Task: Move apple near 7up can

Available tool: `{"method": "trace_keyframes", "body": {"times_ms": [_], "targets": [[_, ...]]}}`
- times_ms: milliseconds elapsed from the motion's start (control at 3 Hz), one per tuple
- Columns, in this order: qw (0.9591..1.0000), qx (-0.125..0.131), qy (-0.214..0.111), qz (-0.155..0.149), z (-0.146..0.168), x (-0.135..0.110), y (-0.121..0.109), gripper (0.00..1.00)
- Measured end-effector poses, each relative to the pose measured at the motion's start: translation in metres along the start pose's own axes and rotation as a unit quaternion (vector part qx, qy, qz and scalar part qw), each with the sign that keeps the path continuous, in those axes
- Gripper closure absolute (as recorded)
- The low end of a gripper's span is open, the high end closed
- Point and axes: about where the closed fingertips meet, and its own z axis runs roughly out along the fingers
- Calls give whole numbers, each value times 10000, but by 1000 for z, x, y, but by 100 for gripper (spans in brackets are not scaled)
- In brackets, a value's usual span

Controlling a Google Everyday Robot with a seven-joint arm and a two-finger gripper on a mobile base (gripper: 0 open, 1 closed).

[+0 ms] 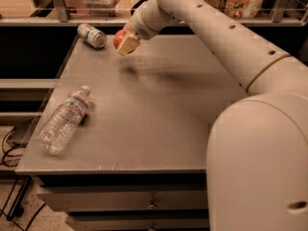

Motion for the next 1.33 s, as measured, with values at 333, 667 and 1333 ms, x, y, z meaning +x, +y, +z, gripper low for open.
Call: {"method": "trace_keyframes", "body": {"times_ms": [333,667,1333], "targets": [[9999,-51,82,-109,28,-6,-8,100],[9997,-145,140,-157,51,-12,-9,81],[9994,-252,134,-198,76,-22,-9,35]]}}
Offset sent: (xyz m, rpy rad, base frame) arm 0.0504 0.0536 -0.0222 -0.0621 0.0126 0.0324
